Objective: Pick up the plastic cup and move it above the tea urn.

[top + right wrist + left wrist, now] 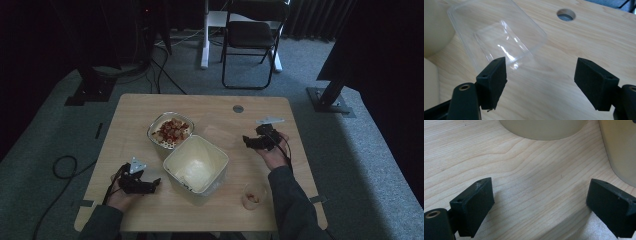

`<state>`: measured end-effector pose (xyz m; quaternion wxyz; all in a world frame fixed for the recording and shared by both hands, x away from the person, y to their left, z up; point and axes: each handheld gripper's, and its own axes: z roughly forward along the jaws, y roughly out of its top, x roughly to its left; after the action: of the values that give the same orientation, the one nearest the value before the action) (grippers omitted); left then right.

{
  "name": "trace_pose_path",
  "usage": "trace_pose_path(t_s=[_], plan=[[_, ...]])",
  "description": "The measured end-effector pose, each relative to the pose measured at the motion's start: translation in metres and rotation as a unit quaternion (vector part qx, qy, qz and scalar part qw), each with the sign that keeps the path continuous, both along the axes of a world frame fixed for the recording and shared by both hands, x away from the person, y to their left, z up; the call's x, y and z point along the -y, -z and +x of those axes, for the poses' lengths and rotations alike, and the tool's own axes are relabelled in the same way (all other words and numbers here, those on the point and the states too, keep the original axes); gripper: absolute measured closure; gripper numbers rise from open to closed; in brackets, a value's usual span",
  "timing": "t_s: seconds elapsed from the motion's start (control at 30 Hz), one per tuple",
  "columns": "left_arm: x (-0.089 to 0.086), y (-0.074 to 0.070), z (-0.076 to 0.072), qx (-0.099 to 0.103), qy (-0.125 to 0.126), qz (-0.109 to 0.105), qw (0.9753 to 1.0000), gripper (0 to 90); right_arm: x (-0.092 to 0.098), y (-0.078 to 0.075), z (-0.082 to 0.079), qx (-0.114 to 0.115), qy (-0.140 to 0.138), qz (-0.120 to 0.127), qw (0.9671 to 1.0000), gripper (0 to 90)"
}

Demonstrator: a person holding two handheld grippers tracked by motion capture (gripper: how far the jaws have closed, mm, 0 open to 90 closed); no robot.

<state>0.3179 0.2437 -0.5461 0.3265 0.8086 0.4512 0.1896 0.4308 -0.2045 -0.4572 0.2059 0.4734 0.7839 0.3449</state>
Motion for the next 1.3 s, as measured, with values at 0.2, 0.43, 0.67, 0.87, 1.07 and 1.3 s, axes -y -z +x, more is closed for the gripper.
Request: trace_pose_path(t_s=[0.2, 0.43, 0.67, 0.87, 1.07, 1.3], plan=[[0.000, 0.000, 0.000, 0.000, 0.000, 0.000, 1.0000, 7.9, -0.016, 0.004, 0.021, -0.028, -0.003, -0.003, 0.9996, 26.4], [0.000, 0.000, 0.000, 0.000, 0.000, 0.000, 1.0000, 7.9, -0.019, 0.023, 0.040, -0.055, 0.006, -0.014, 0.9984, 31.4], [0.000, 0.000, 0.000, 0.000, 0.000, 0.000, 1.0000, 7.9, -0.013, 0.024, 0.044, -0.063, 0.030, -0.038, 0.9968, 53.8], [0.000, 0.000, 0.000, 0.000, 0.000, 0.000, 1.0000, 7.9, 0.009, 0.028, 0.044, -0.080, 0.041, -0.002, 0.9959, 79.9], [0.000, 0.000, 0.000, 0.000, 0.000, 0.000, 1.0000, 7.9, 0.023, 0.030, 0.044, -0.085, 0.065, 0.035, 0.9936, 85.8], [0.000, 0.000, 0.000, 0.000, 0.000, 0.000, 1.0000, 7.9, 0.035, 0.012, 0.041, -0.061, 0.084, 0.082, 0.9911, 87.7]])
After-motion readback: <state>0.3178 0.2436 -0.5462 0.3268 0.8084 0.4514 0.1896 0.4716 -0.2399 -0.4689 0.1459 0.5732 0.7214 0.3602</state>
